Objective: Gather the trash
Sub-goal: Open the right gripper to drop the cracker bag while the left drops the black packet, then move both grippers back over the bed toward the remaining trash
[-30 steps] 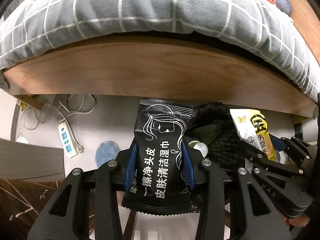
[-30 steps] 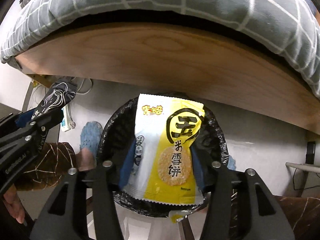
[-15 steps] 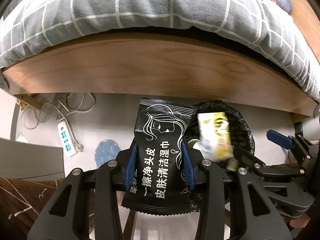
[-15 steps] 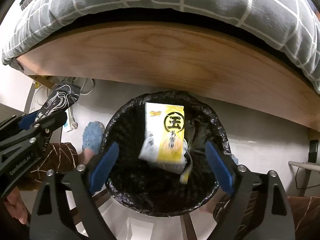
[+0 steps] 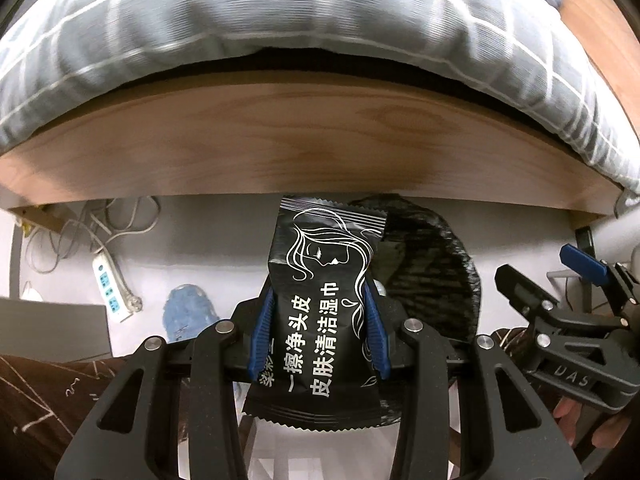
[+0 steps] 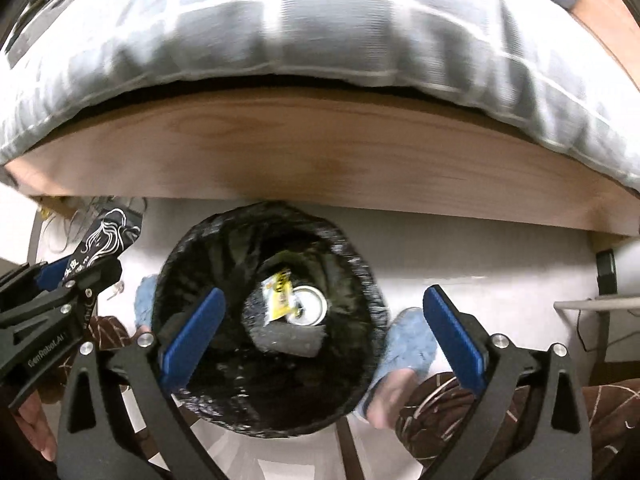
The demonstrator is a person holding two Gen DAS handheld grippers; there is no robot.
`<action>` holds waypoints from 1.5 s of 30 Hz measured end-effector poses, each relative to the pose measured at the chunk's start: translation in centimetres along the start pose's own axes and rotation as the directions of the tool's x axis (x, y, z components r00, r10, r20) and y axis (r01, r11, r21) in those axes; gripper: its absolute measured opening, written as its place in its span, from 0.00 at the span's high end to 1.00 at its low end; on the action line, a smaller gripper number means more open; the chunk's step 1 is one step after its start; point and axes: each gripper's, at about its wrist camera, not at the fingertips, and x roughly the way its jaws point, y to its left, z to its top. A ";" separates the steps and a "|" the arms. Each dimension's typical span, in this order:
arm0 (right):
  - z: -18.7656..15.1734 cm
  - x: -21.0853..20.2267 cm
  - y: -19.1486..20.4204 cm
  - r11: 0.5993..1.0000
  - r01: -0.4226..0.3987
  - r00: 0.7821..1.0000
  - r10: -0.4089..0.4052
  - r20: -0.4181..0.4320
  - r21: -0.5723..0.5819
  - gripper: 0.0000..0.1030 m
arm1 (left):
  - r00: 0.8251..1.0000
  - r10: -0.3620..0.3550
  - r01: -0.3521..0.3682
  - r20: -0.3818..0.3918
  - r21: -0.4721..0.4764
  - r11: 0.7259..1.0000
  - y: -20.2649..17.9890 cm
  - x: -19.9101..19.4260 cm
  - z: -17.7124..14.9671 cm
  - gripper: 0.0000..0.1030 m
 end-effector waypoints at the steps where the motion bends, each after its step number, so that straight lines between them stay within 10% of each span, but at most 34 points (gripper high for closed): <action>1: 0.0 -0.1 -0.6 1.000 0.008 1.000 -0.008 0.003 0.010 0.07 | 1.000 -0.004 0.004 -0.001 0.009 1.000 -0.7 0.1 0.0 0.62; 15: -0.7 -1.3 -5.5 0.992 0.050 0.998 -0.055 0.040 0.114 0.07 | 0.999 -0.015 0.018 -0.034 0.114 0.993 -6.7 2.2 -0.4 0.60; 34: 0.8 -2.8 -4.7 0.991 0.038 0.994 -0.051 0.098 0.125 0.07 | 0.996 0.050 -0.057 0.076 0.093 0.994 -5.5 0.3 0.6 0.08; 45: 3.3 -7.9 -3.7 0.995 -0.005 0.964 -0.021 0.264 0.097 0.07 | 0.978 0.068 -0.080 0.198 0.054 0.995 -3.7 -5.1 2.8 0.06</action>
